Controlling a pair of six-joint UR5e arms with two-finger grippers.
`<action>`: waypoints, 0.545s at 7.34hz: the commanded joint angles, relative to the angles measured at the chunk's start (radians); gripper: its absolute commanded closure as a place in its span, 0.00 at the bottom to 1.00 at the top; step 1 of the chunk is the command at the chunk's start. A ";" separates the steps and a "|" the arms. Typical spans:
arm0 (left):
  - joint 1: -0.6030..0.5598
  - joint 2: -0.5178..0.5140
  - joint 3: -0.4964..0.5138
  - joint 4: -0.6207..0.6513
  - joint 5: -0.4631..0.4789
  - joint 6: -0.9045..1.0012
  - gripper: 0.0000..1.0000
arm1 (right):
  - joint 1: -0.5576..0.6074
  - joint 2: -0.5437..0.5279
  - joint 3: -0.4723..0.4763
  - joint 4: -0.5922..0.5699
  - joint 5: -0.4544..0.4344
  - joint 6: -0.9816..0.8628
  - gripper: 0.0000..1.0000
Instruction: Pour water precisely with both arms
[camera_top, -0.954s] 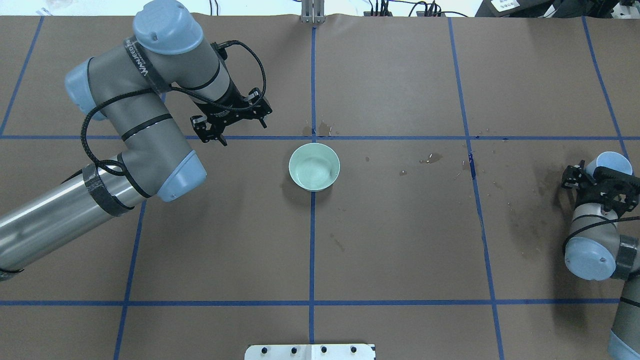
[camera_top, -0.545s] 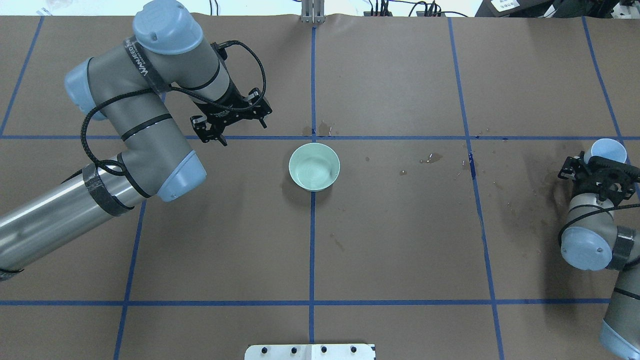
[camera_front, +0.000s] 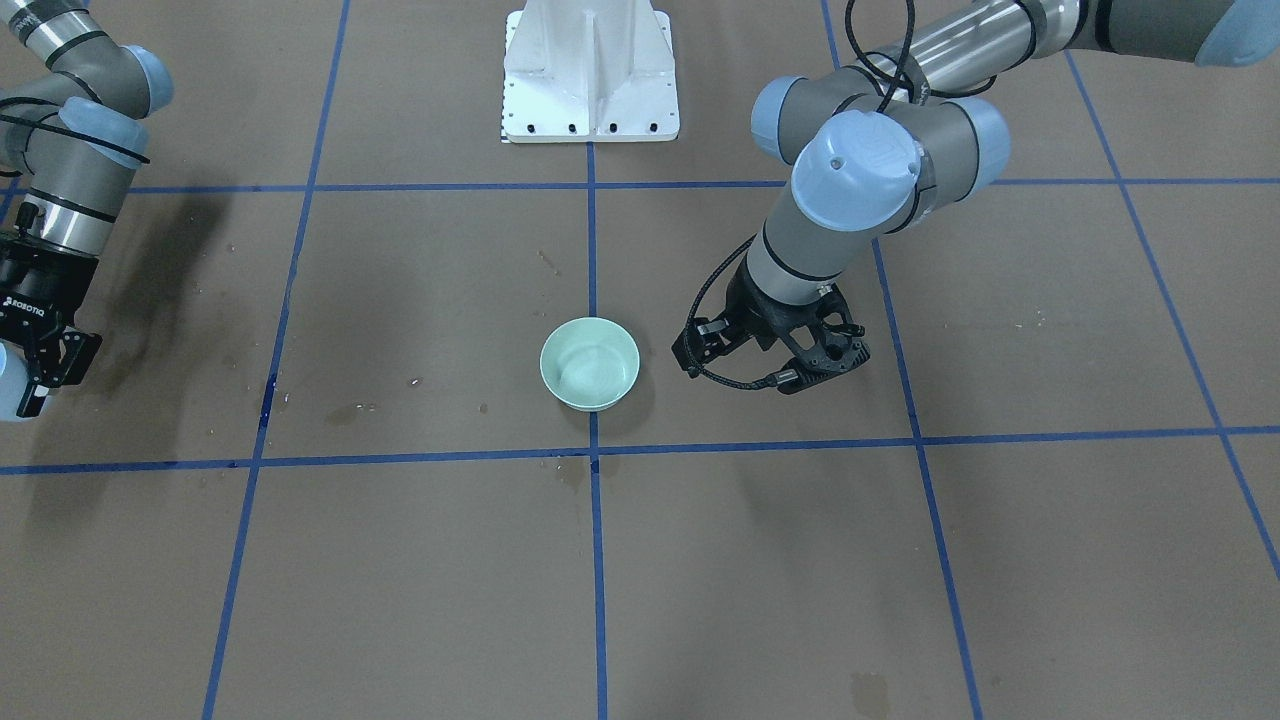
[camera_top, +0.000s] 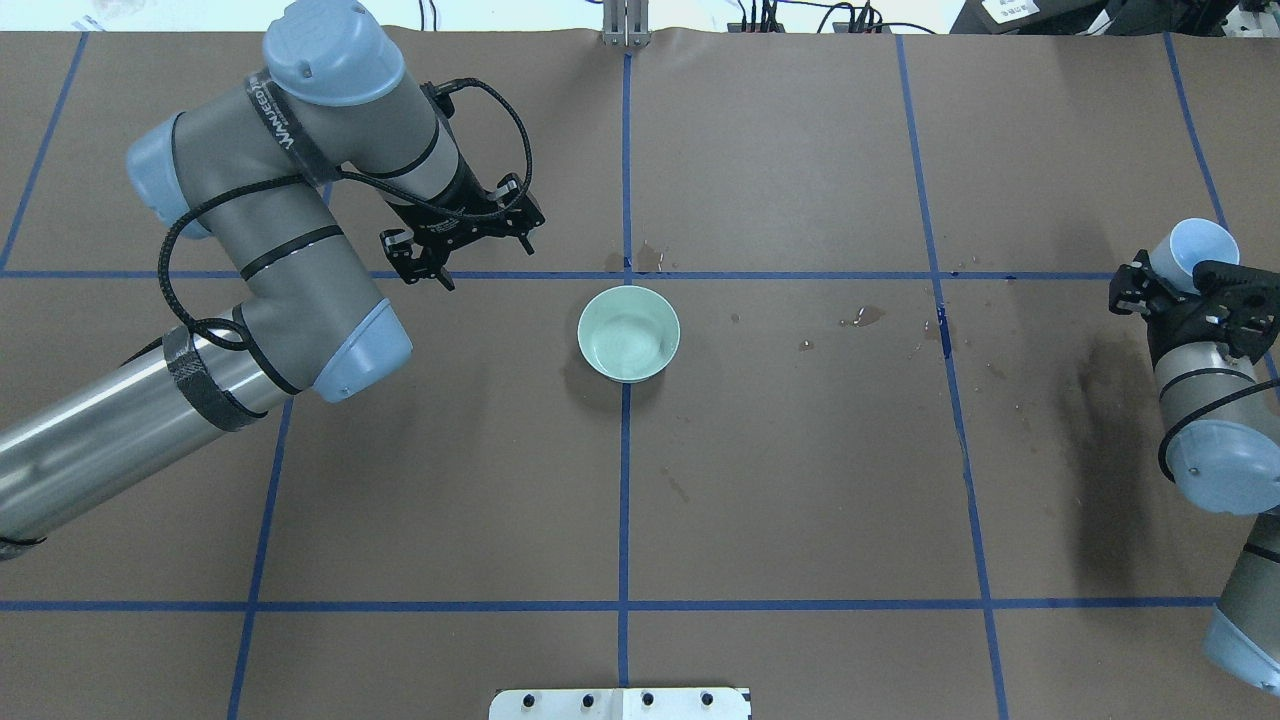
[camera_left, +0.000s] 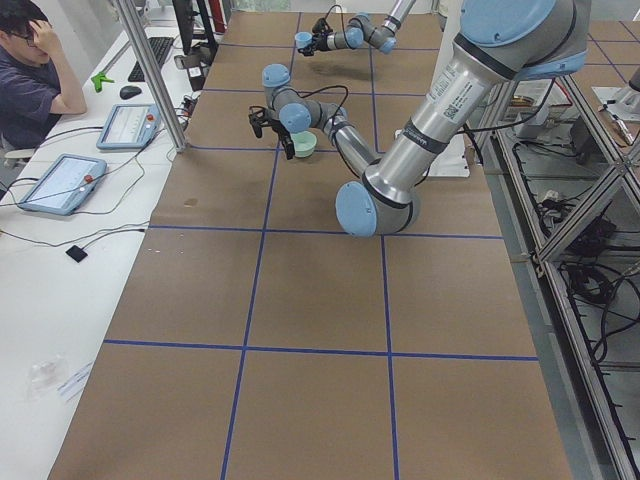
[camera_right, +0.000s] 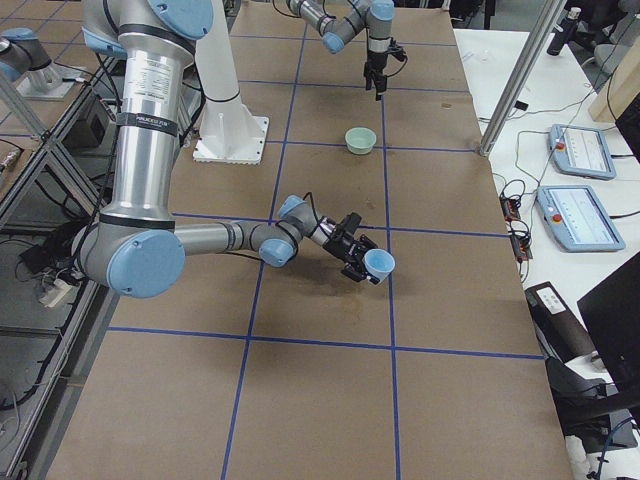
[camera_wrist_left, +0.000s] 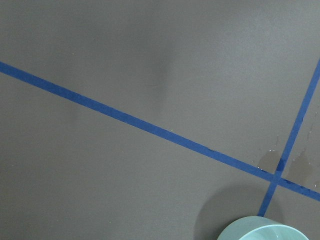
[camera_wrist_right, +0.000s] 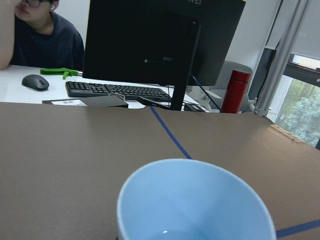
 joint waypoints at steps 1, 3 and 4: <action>-0.010 0.000 -0.003 -0.001 0.001 0.001 0.00 | 0.070 0.006 -0.005 0.182 0.139 -0.212 1.00; -0.013 0.011 -0.003 -0.001 0.002 0.003 0.00 | 0.082 0.012 -0.005 0.343 0.193 -0.466 1.00; -0.023 0.011 -0.004 -0.001 0.001 0.003 0.00 | 0.091 0.068 -0.011 0.494 0.272 -0.550 1.00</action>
